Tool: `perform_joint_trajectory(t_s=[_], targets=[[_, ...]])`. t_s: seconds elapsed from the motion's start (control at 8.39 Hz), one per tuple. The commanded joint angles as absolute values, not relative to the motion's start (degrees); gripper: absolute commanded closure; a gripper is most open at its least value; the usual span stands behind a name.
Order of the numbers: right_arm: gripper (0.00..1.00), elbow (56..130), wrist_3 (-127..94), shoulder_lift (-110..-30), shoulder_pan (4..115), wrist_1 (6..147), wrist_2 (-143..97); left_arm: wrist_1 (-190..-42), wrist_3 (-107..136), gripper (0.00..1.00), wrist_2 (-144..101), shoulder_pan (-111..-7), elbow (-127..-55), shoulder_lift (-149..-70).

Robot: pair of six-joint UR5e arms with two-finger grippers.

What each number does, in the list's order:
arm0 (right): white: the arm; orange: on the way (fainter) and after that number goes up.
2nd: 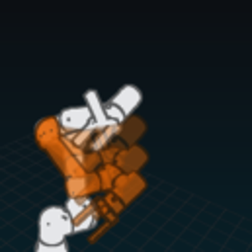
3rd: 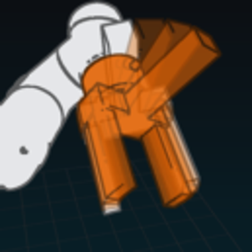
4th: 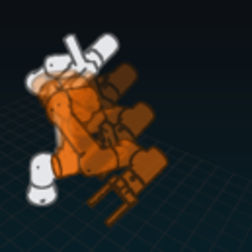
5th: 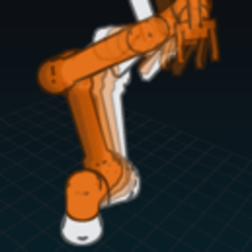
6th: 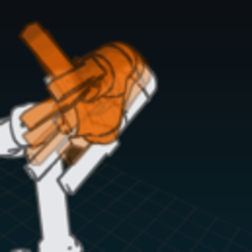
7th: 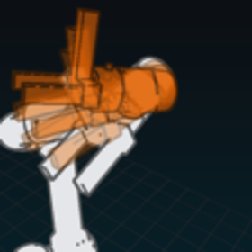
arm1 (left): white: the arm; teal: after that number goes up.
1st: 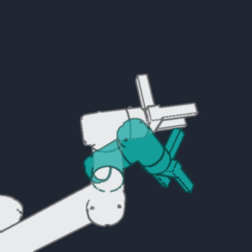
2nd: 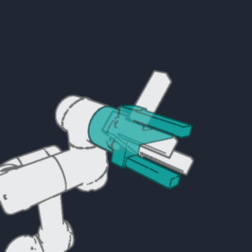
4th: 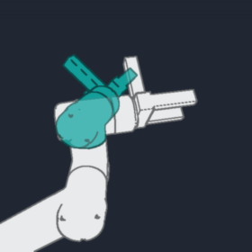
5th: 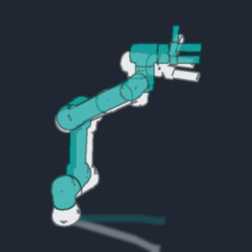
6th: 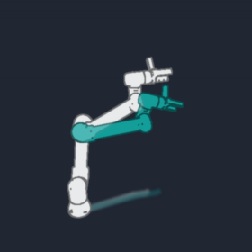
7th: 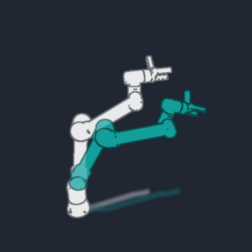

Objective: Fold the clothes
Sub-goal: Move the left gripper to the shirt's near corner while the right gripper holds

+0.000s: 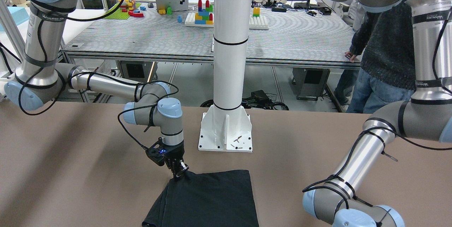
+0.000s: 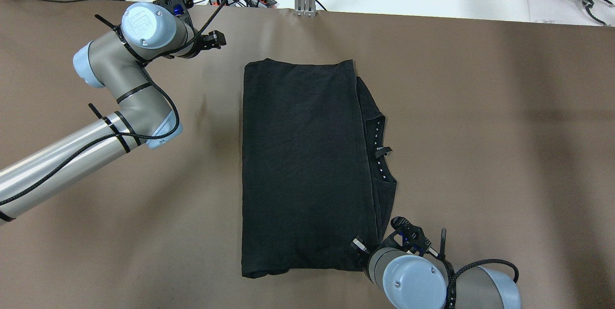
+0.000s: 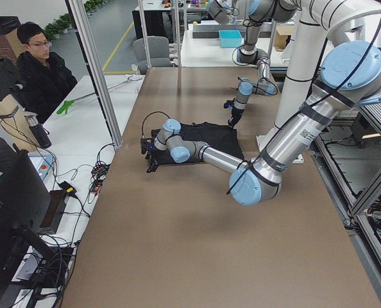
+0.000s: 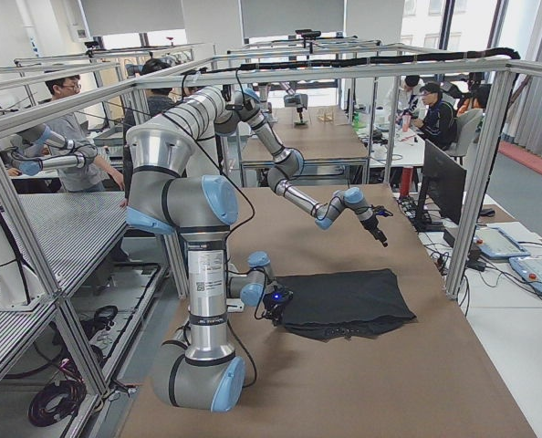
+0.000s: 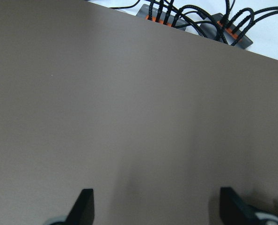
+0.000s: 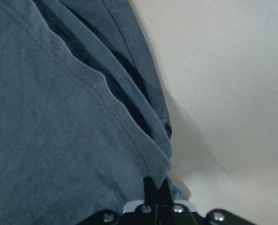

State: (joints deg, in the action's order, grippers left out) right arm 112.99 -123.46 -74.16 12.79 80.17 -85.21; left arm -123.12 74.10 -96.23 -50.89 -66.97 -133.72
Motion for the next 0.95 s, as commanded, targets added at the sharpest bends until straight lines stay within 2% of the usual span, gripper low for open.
perform_joint_trajectory(t_s=[0.0, 0.12, 0.24, 0.6, 0.72, 0.83], targets=[[1.0, 119.5, -123.4, -74.3, 12.7, 85.7, -85.6, -123.2, 75.2, 0.06, -96.2, -50.8, -67.1, -133.6], [1.0, 119.5, -123.4, -74.1, 11.8, 86.2, -85.8, -123.5, 79.5, 0.06, -96.2, -50.1, -68.5, -133.1], [1.0, 119.5, -123.3, -74.0, 11.2, 86.3, -85.9, -122.7, 84.8, 0.06, -96.1, -48.9, -73.8, -131.8], [1.0, 120.4, -123.5, -74.1, 8.9, 86.2, -86.0, -120.3, 107.1, 0.05, -92.5, -35.4, -101.1, -118.1], [1.0, 120.2, -123.5, -74.0, 8.7, 86.2, -85.9, -116.9, 110.4, 0.05, -86.4, -27.1, -109.9, -113.0], [1.0, 120.4, -123.5, -74.1, 8.7, 86.2, -85.9, -114.7, 114.8, 0.06, -79.7, -19.9, -114.0, -110.3]])
